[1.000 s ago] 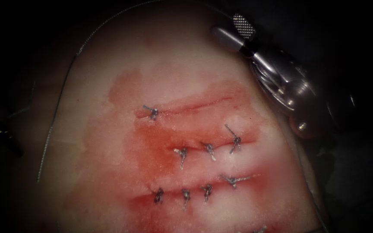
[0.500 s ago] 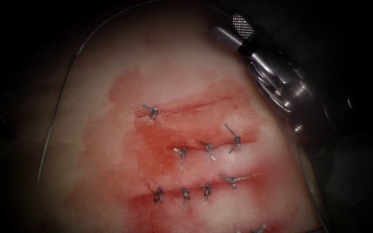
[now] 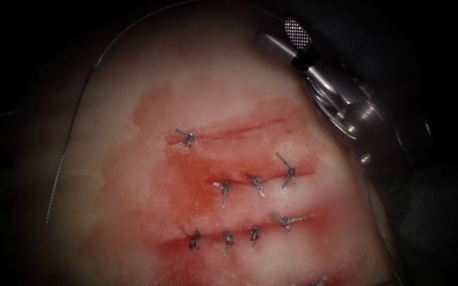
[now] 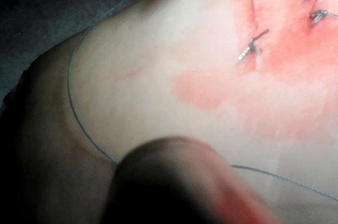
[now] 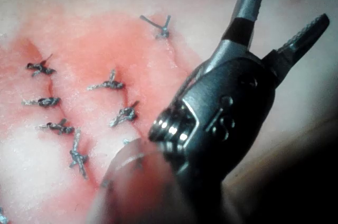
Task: Wound Closure
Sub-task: Pull the thread using the grippers until the needle is in view
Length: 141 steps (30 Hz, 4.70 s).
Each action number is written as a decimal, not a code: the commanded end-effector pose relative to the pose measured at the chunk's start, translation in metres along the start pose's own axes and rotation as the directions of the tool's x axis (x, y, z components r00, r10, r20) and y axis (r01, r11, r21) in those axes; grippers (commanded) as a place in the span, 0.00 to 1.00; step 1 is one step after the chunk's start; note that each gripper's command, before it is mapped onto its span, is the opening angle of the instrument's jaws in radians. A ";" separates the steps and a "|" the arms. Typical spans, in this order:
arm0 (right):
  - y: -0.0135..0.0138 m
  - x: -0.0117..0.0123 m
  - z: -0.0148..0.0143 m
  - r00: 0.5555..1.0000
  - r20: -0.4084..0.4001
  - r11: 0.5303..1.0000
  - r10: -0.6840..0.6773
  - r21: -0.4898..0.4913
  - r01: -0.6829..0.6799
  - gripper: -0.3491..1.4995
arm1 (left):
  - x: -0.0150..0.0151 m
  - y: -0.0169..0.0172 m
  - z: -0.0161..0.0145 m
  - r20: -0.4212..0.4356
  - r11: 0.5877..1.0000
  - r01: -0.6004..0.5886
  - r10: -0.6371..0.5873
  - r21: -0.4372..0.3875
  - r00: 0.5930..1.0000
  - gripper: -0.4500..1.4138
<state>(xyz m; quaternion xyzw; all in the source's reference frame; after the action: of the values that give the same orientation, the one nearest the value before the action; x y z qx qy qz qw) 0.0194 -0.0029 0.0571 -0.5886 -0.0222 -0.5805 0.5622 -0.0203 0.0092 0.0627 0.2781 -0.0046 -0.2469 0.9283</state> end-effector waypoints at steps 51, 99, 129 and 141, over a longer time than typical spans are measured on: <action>0.0011 0.0015 0.0006 1.000 0.001 1.000 0.011 0.004 -0.011 0.97 | -0.0032 0.0038 0.0074 -0.461 0.534 -0.843 0.763 0.058 0.452 0.43; -0.0146 -0.0034 -0.0140 0.862 -0.370 0.924 0.347 0.294 -0.246 0.75 | -0.0221 -0.0063 -0.0056 0.699 0.988 0.033 0.084 -0.152 0.711 0.70; 0.0010 -0.0033 -0.0292 0.390 -0.822 0.881 0.415 0.256 -0.397 0.63 | -0.0226 -0.0076 -0.0036 0.714 0.961 0.029 -0.224 0.274 0.664 0.70; 0.0015 0.0006 -0.0254 0.212 -0.760 0.759 0.614 0.494 -0.424 0.69 | -0.0225 -0.0076 -0.0030 0.710 0.959 0.027 -0.228 0.282 0.666 0.71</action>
<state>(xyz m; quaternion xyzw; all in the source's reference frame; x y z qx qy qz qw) 0.0034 -0.0208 0.0482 -0.0995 0.4237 -0.5726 0.6948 -0.0425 0.0149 0.0588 0.2700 -0.3873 -0.4007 0.7852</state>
